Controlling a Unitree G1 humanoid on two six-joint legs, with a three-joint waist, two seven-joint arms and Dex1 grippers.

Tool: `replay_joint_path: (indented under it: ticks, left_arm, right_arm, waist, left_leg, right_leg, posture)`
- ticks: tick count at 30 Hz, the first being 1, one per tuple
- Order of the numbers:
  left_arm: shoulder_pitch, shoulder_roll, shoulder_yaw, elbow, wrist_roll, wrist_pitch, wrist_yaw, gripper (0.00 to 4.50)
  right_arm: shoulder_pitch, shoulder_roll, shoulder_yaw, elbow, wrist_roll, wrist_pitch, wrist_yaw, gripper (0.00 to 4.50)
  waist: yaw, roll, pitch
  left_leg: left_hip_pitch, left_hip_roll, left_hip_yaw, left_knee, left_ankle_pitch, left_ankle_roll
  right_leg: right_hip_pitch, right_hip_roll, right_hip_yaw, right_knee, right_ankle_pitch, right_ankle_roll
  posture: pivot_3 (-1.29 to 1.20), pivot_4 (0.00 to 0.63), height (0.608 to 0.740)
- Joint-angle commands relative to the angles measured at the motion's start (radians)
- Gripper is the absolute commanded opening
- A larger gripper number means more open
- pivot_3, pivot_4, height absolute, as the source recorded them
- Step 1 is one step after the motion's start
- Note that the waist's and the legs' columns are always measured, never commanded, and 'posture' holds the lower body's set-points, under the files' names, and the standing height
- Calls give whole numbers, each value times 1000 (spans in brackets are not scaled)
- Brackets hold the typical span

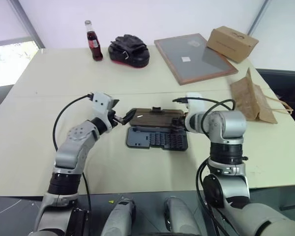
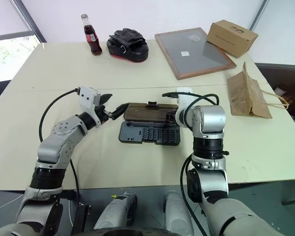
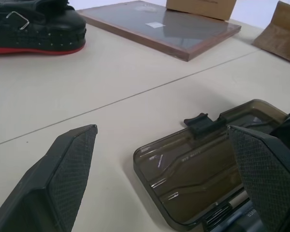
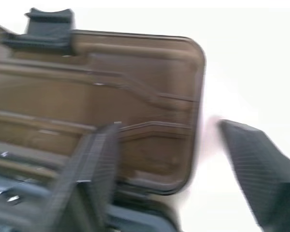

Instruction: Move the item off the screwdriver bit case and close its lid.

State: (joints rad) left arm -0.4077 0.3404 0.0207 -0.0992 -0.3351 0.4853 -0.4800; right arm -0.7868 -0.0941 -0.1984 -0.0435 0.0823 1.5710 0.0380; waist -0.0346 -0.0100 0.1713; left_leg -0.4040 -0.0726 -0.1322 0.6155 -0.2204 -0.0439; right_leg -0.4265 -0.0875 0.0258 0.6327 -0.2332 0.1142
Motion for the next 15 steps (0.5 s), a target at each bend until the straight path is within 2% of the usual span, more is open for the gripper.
replay_joint_path:
  ticks: [1, 4, 11, 15]
  left_arm:
    - [-22, -2, 7, -18, 4, -25, -3, 4500]
    - [-22, -4, 6, -16, 6, -28, -1, 4500]
    - [-23, -8, 6, -11, 9, -34, 1, 4500]
    - [-23, -10, 7, -9, 10, -38, 1, 4500]
  right_arm:
    - [17, -2, -10, 4, -12, 10, -17, 1668]
    - [24, 2, 0, -4, -10, 26, -19, 124]
    - [32, 15, 18, 0, -12, 43, -41, 47]
    - [2, 69, -48, 16, -44, 43, -104, 47]
  waist:
    - [-2, 0, 0]
    - [-4, 0, 0]
    - [-5, 0, 0]
    - [-5, 0, 0]
  left_leg:
    - [0, 0, 0, 0, 0, 0]
    - [0, 0, 0, 0, 0, 0]
    - [0, 0, 0, 0, 0, 0]
    - [0, 0, 0, 0, 0, 0]
  right_leg:
    - [0, 0, 0, 0, 0, 0]
    - [0, 0, 0, 0, 0, 0]
    - [0, 0, 0, 0, 0, 0]
    - [0, 0, 0, 0, 0, 0]
  posture:
    - [0, 150, 740]
    - [0, 150, 740]
    - [0, 150, 740]
    - [0, 150, 740]
